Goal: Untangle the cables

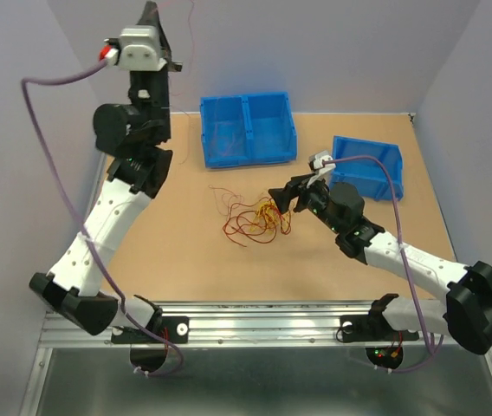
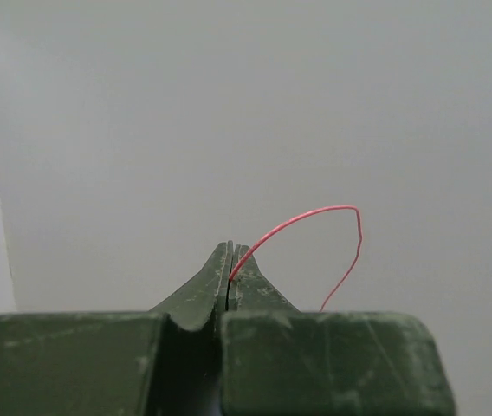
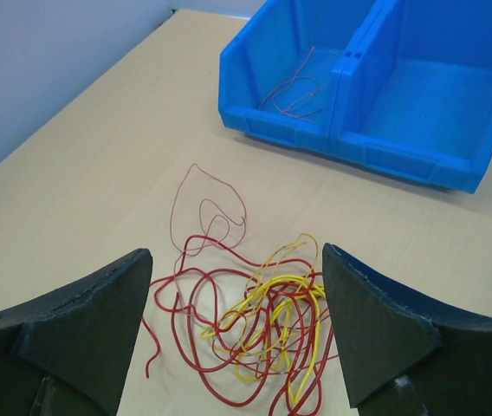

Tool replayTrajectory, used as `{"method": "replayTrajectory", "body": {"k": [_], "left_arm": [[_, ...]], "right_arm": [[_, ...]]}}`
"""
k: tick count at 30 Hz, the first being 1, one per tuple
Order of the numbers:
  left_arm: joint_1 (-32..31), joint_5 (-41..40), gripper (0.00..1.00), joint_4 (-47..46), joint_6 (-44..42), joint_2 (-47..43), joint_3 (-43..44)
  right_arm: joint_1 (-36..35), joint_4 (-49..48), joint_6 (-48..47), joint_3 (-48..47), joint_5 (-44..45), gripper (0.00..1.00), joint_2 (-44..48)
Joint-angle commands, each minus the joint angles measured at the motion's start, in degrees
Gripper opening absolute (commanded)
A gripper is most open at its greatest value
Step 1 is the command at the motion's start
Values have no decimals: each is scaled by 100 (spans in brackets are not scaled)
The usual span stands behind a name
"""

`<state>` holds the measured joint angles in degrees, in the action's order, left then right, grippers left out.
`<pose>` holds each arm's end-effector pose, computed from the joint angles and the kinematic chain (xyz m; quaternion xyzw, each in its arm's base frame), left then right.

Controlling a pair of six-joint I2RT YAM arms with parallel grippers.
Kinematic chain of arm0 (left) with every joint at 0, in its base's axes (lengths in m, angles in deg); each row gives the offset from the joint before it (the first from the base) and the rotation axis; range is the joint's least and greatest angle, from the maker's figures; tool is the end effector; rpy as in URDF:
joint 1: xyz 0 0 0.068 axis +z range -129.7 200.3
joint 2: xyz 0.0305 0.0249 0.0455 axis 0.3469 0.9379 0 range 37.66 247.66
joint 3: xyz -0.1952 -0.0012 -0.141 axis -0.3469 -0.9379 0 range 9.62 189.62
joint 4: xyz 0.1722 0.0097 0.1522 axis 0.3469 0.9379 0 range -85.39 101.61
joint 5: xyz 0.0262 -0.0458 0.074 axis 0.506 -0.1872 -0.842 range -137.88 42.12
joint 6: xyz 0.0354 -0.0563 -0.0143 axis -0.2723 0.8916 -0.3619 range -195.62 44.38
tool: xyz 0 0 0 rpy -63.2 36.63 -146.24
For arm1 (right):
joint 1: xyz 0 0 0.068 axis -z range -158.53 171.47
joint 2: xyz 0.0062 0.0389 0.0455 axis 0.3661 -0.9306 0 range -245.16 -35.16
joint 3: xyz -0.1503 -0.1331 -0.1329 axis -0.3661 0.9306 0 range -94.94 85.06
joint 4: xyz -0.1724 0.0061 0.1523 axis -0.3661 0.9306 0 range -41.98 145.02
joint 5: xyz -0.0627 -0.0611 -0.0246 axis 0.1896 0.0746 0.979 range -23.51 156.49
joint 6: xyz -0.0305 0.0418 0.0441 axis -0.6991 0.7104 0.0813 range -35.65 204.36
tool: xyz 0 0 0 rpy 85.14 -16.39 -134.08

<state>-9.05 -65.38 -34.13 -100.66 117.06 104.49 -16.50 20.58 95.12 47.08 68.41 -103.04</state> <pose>0.2162 -0.1026 0.5567 0.0100 0.3363 0.0113 0.9416 0.2176 0.1675 0.2685 -0.1586 0.7045 0.2744 0.6350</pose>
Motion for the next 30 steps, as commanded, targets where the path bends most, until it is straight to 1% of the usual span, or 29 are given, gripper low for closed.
{"method": "replayTrajectory", "body": {"k": [1,4,5,6,7,8,9,10,12,14,19,24,27,28,30], "left_arm": [[-63,343,0,-661,25,40,328],[-54,291,1,-407,69,523,865],[-63,299,1,-319,60,690,1275],[-63,404,2,-22,8,1074,1506],[-63,448,2,128,-45,1261,1760],[-63,458,2,252,-106,1454,2242],[-63,423,2,366,-159,1647,2490],[-63,379,2,524,-220,2006,2901],[-63,230,1,526,-361,2429,3194],[-54,124,2,491,-388,2650,3475],[-19,264,2,174,-493,3143,3591],[60,326,1,104,-520,3617,3846],[209,308,1,86,-380,3723,3566],[323,317,0,60,-179,3689,3225],[569,396,0,33,59,3592,2811]], "right_arm": [[-52,-139,31,-175,11,84,-173],[-52,-147,66,-245,-15,84,-278],[-52,-139,75,-263,-24,84,-314],[-43,-139,92,-306,-16,84,-383],[-43,-139,92,-324,-7,84,-428],[-52,-139,92,-342,11,84,-463],[-43,-147,101,-368,46,84,-533],[-43,-139,93,-386,107,84,-568],[-52,-147,84,-403,239,84,-647],[-43,-156,92,-412,292,84,-683],[-43,-165,163,-412,424,84,-745],[-52,-235,189,-404,503,83,-727],[-43,-235,189,-377,521,83,-701],[-43,-235,189,-368,529,83,-701],[-52,-244,189,-342,529,83,-674]]}}
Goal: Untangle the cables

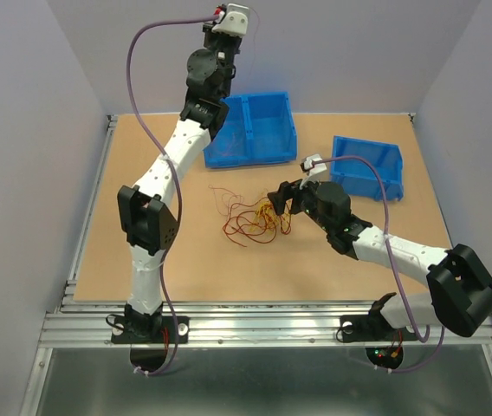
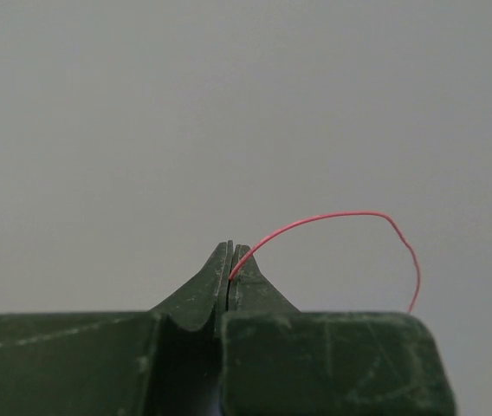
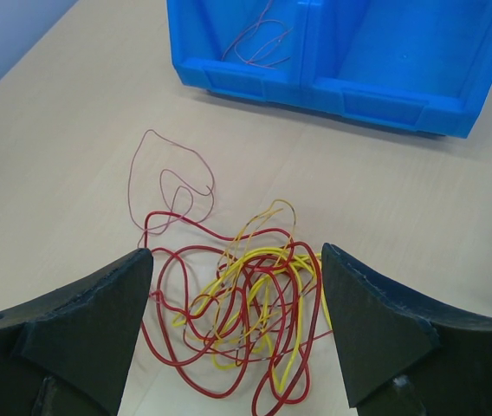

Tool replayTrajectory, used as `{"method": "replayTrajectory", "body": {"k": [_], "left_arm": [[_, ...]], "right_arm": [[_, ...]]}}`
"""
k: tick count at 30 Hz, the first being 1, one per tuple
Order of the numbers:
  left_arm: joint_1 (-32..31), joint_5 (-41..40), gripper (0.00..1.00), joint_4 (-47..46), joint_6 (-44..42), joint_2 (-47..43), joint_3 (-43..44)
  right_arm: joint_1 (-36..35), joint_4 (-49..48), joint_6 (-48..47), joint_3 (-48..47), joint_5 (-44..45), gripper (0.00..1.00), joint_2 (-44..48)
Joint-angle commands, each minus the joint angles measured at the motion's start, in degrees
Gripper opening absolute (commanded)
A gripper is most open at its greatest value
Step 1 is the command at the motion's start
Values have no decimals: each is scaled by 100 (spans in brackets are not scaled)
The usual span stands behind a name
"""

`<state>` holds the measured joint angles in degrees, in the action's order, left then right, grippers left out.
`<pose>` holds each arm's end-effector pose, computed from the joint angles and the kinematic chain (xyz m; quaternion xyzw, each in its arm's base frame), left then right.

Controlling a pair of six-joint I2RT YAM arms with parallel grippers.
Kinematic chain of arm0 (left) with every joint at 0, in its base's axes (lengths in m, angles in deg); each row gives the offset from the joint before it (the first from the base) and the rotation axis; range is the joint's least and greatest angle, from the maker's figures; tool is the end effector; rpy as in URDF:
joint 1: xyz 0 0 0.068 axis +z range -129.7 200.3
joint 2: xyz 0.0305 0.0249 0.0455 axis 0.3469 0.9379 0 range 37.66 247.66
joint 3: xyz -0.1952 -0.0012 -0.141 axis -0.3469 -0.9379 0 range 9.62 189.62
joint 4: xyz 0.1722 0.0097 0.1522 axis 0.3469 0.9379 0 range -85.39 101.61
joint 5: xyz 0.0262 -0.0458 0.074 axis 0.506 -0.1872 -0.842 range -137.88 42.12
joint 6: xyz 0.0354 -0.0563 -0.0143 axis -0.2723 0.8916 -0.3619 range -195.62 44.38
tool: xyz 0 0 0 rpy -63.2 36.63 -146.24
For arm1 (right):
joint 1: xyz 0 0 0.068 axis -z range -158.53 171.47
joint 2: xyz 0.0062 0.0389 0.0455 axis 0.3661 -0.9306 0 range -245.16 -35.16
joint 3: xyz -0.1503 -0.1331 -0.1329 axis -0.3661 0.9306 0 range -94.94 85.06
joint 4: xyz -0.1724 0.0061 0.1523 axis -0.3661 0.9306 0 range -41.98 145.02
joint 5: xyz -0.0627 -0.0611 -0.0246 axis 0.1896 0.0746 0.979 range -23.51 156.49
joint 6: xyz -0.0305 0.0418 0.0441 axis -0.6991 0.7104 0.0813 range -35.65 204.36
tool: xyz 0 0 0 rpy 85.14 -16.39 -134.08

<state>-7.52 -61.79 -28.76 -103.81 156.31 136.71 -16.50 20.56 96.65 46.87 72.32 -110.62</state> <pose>0.3823 -0.1868 0.4910 0.0926 0.4097 0.0523 0.9060 0.2344 0.1759 0.2348 -0.1379 0.7522 0.2380 0.5988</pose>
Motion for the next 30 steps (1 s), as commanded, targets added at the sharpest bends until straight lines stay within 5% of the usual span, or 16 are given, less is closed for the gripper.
{"method": "replayTrajectory", "body": {"k": [1,8,17,22,25,30], "left_arm": [[504,55,0,-487,532,-369,-848],[909,415,0,-654,1174,-615,-2485],[1067,1100,0,-382,1623,-800,-3357],[1067,1312,0,1291,1974,-73,-2603],[1067,1365,0,2610,2299,587,-1367],[1067,1539,0,3520,2555,1239,-528]], "right_arm": [[-43,-242,27,-311,147,83,84],[-43,-233,19,-250,94,83,198],[-52,-233,36,-153,77,83,348],[-43,-242,45,-127,24,83,383],[-43,-233,71,-127,-11,83,392],[-43,-242,106,-101,-73,83,445]]}}
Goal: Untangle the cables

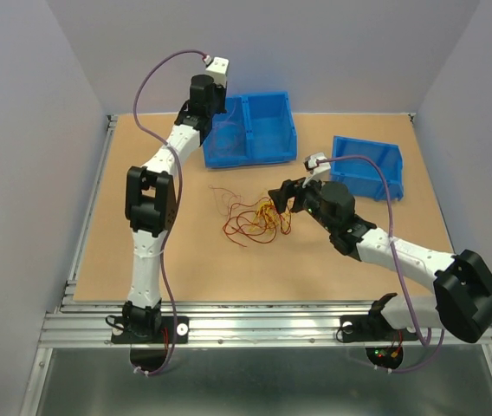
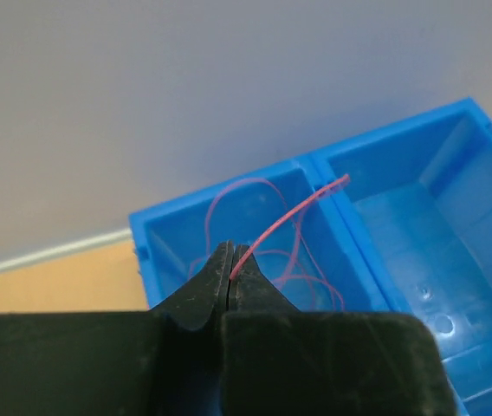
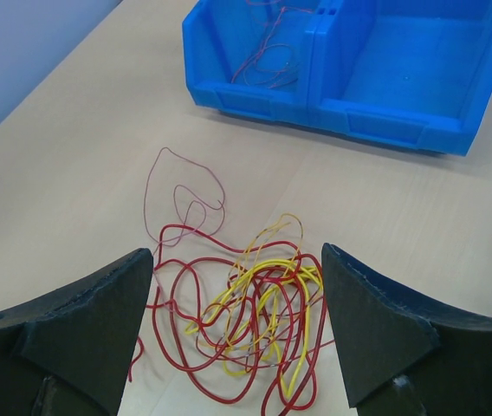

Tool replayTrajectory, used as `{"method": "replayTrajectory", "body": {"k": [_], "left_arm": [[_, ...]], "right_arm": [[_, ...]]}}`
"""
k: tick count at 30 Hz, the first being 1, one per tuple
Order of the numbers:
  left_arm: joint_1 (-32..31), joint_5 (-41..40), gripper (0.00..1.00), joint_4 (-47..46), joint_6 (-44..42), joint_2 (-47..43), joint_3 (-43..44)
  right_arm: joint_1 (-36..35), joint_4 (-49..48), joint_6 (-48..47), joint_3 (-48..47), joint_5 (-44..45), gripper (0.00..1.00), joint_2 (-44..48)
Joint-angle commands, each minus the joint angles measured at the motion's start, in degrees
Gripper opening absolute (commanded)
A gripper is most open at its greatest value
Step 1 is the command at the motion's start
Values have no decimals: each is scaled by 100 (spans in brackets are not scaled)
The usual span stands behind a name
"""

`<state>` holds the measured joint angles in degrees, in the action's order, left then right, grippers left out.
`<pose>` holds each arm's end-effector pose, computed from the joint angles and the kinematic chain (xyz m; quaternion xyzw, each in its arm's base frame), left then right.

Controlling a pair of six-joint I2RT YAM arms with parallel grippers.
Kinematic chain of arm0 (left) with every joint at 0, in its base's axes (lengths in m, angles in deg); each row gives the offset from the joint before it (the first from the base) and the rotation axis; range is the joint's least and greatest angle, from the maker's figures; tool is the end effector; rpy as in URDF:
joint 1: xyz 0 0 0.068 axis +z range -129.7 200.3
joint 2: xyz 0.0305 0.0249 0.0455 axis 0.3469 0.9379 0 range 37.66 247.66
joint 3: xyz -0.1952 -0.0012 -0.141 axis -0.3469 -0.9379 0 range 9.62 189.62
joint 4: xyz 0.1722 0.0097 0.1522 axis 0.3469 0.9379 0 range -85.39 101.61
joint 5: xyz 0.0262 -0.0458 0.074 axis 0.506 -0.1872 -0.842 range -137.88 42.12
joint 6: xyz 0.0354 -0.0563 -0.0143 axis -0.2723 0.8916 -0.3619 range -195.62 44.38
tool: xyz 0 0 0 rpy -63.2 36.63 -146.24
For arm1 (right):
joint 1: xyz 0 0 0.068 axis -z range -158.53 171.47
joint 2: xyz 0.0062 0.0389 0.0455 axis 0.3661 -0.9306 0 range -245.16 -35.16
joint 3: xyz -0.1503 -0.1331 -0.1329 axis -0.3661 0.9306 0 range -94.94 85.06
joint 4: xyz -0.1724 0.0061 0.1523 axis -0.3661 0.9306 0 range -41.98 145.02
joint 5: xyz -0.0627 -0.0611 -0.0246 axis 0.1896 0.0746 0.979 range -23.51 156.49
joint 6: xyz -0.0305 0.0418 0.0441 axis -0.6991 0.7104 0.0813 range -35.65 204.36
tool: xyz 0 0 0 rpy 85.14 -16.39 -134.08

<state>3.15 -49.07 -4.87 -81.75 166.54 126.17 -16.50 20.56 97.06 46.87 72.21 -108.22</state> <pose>0.4899 -0.1499 0.3003 0.1391 0.7110 -0.0587 0.6868 0.2301 0.1727 0.2462 -0.1320 0.7394 0.2482 0.6117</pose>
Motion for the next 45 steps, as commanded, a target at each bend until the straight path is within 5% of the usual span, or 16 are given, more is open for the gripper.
{"method": "replayTrajectory", "body": {"k": [1,8,17,20,26,32,35,45], "left_arm": [[10,260,0,1245,410,295,544],[1,479,0,1589,517,199,149],[-8,392,80,1633,490,-855,-413],[-8,348,93,1633,315,-1233,-694],[-69,365,94,1537,121,-2155,-1590],[-605,979,94,1151,-397,-3692,-3469],[-955,1419,98,826,-862,-4335,-4752],[-1229,1262,83,798,-1329,-3669,-5205]], "right_arm": [[-52,-242,74,-100,-62,84,213],[-43,-75,74,-153,-62,84,213],[-52,275,144,-240,-210,84,257],[-43,897,118,-643,-334,84,-40],[-43,1287,91,-1005,-404,82,-481],[-52,1744,-102,-1436,-1555,77,-1026],[-61,1998,-137,-1682,-1338,74,-1316],[-52,2403,-102,-1990,-697,66,-1729]]}}
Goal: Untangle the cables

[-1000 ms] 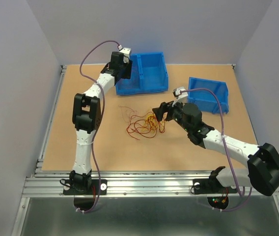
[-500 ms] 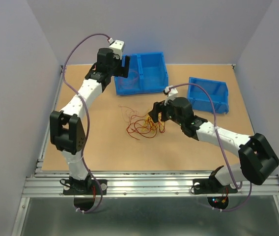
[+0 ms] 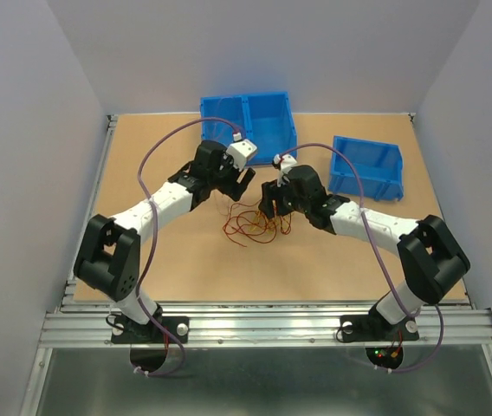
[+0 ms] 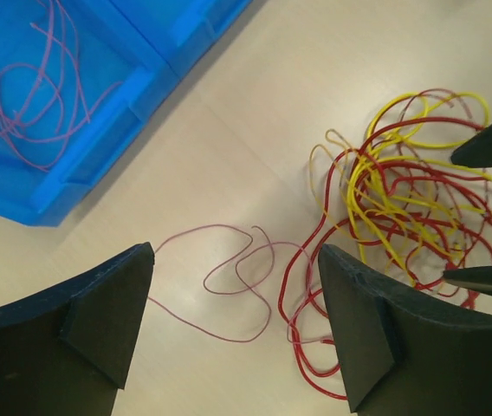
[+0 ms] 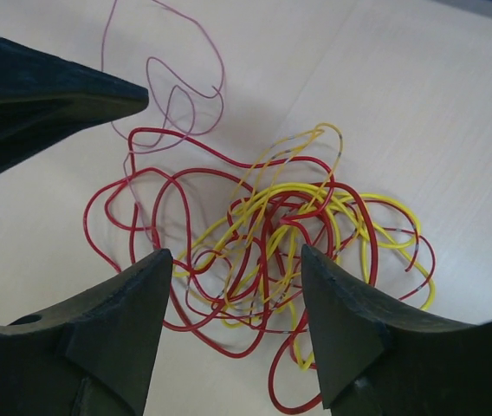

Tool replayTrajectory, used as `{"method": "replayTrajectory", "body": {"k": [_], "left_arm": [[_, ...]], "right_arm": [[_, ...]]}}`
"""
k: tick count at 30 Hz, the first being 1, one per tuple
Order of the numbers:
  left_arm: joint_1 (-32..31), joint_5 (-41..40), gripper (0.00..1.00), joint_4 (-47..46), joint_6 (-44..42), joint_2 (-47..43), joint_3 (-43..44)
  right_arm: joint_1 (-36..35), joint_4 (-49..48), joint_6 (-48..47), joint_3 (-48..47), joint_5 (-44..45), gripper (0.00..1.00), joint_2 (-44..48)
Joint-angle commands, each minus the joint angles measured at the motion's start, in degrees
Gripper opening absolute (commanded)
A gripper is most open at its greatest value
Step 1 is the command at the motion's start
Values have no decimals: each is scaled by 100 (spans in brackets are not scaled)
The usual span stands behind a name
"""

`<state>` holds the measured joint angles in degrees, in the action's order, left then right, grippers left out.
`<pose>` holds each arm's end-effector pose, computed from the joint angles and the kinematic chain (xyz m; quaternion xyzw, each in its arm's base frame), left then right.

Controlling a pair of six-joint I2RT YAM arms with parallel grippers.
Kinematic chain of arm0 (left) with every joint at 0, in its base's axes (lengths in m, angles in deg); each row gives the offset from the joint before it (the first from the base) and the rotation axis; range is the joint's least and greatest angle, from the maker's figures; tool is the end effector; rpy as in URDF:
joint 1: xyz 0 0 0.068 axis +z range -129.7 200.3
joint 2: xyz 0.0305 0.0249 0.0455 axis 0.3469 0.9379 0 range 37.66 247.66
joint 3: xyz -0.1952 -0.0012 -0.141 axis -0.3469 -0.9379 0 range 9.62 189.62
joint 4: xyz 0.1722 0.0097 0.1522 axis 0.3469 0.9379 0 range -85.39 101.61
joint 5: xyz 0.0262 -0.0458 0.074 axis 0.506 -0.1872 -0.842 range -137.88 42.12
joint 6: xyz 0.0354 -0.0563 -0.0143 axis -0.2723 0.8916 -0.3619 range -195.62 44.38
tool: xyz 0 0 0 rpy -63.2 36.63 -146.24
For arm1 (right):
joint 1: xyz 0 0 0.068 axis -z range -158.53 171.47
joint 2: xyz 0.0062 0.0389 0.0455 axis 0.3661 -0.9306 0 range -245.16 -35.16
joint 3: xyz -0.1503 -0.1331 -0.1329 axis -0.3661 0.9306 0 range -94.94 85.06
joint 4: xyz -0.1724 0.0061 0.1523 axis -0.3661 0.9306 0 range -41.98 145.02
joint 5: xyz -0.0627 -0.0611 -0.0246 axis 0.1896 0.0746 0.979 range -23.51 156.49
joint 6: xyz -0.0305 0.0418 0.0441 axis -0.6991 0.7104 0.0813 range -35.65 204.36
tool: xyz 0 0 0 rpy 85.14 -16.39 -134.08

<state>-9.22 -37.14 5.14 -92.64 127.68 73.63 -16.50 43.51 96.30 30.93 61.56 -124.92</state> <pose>0.2999 -0.1814 0.2485 0.3797 0.7585 -0.1361 0.5119 0.2617 0.2102 0.2036 -0.2166 0.8430 0.2412 0.4294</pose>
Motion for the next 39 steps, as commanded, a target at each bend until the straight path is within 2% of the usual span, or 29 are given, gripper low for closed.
{"method": "replayTrajectory", "body": {"k": [1,2,5,11,12,17,21,27,32,35,36,39], "left_arm": [[-10,68,81,-125,-250,357,94],[-36,16,78,-80,-232,480,155],[-98,-238,76,-10,-145,596,252],[-238,-362,69,351,-153,640,358],[-256,-449,68,351,-162,622,349],[-265,-705,68,272,-127,350,270],[-265,-574,67,280,-126,271,217],[-265,-591,66,342,-109,288,253],[-274,-503,66,412,-83,271,253],[-274,-442,65,447,-126,253,200],[-283,-424,65,456,-153,253,191],[-326,-301,61,500,-223,244,156]], "right_arm": [[-61,109,79,-388,466,63,-51],[-52,100,141,-362,736,58,-7],[-52,100,229,-326,687,55,19],[-52,117,80,-467,528,56,-200],[-52,117,45,-484,293,55,-218],[-52,117,-25,-625,-34,56,-358],[-52,161,-52,-888,-113,55,-744],[-52,381,-34,-1179,36,31,-1088],[-61,434,-131,-1091,-26,27,-1036],[-52,434,-122,-986,149,4,-860],[-52,434,-105,-942,220,0,-799],[-61,434,-61,-802,264,1,-517]]}}
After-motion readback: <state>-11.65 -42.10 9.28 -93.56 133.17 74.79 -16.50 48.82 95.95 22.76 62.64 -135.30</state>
